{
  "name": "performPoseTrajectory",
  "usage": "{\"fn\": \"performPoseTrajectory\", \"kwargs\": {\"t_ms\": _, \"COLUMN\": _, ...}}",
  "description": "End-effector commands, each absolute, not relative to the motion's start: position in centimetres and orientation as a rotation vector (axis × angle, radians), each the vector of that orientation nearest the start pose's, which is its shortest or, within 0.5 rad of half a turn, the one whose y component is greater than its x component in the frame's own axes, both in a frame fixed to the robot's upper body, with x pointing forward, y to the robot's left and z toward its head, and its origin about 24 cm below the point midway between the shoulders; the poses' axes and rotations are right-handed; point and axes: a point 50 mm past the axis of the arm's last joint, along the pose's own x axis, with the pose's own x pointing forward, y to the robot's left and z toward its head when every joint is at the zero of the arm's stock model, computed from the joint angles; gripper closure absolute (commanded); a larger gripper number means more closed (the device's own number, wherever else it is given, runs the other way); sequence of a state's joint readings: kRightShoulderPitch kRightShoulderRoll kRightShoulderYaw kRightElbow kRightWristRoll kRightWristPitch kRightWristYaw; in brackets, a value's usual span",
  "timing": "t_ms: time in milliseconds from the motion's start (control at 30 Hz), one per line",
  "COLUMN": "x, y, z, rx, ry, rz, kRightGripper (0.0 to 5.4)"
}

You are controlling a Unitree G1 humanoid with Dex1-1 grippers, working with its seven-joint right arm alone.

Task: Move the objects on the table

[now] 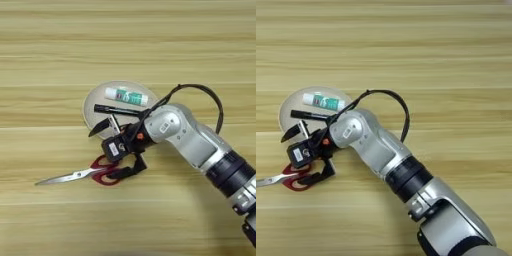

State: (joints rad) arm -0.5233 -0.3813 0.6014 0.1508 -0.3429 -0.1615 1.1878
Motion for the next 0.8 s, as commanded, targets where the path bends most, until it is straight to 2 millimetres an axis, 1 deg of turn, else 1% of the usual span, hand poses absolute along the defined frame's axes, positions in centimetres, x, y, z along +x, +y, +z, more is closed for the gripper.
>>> {"fn": "performPoseTrajectory", "kwargs": {"t_ms": 33, "x": 27.4, "y": -6.1, "z": 9.2, "rx": -1.142, "ry": -0.004, "rz": 1.622, "kRightGripper": 0.05}}
{"fn": "performPoseTrajectory", "kwargs": {"t_ms": 233, "x": 27.4, "y": -7.5, "z": 8.6, "rx": -1.149, "ry": 0.046, "rz": 1.623, "kRightGripper": 0.05}}
{"fn": "performPoseTrajectory", "kwargs": {"t_ms": 433, "x": 27.3, "y": -8.3, "z": 8.5, "rx": -1.151, "ry": 0.072, "rz": 1.630, "kRightGripper": 0.05}}
{"fn": "performPoseTrajectory", "kwargs": {"t_ms": 800, "x": 27.4, "y": -10.1, "z": 8.6, "rx": -1.186, "ry": 0.111, "rz": 1.638, "kRightGripper": 0.05}}
